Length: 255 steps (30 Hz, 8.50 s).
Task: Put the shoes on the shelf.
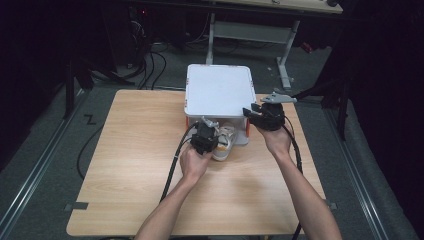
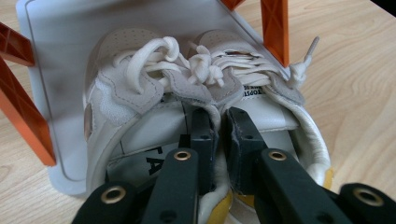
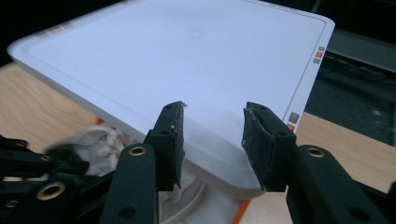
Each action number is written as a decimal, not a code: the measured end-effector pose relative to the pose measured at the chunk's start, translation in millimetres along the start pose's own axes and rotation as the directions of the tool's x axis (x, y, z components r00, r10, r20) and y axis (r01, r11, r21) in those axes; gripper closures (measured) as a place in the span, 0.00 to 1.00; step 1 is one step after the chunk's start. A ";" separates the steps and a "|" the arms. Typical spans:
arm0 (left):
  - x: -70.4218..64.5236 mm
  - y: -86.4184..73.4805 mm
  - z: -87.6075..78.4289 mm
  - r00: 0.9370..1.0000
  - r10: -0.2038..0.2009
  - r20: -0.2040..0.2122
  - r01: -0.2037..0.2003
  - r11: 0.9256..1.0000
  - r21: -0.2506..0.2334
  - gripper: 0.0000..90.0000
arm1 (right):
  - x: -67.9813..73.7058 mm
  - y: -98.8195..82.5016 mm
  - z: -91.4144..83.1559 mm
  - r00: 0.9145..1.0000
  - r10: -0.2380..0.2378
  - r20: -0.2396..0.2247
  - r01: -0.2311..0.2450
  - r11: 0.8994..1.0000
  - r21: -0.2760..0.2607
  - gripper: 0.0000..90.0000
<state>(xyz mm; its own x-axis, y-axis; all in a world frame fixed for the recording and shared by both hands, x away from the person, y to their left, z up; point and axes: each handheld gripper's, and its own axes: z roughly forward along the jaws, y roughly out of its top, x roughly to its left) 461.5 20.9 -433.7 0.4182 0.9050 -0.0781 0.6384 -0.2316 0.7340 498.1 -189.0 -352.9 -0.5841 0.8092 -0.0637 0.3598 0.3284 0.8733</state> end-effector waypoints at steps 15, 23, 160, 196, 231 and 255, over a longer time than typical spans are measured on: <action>0.7 5.0 23.8 0.996 -0.020 -0.087 0.017 0.999 -0.028 0.87 | -0.5 4.4 12.8 0.999 0.028 -0.016 -0.028 1.000 0.008 0.61; 4.2 5.3 19.5 0.998 -0.021 -0.054 0.020 0.999 -0.026 0.54 | -0.3 4.3 13.7 1.000 0.027 -0.010 -0.027 1.000 0.004 0.61; 48.2 -28.5 -60.7 1.000 -0.012 0.021 0.014 0.993 -0.117 0.34 | -0.1 -1.8 -25.1 0.995 0.084 -0.046 -0.085 0.996 -0.027 0.58; 89.4 -90.6 -113.2 0.995 -0.060 0.084 0.076 0.975 -0.208 0.34 | -14.5 -102.5 -96.9 0.982 0.179 -0.065 -0.180 0.984 -0.007 0.51; 119.6 -141.7 -71.6 0.988 -0.116 -0.101 0.112 0.993 -0.043 0.34 | -16.1 -182.6 -60.8 0.977 0.193 0.093 -0.206 0.964 0.167 0.50; 113.0 -145.8 -64.4 0.985 -0.050 -0.168 0.047 0.999 -0.018 0.29 | -19.7 -198.9 -50.5 0.975 0.143 0.170 -0.181 0.956 0.230 0.44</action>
<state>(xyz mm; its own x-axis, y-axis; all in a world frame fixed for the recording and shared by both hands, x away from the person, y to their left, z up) 374.1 179.9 -506.1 0.2714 0.9625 0.0000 0.6458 -0.1821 0.7415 401.3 -294.9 -501.0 -0.3939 0.9189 -0.0194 0.6171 0.2801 0.7353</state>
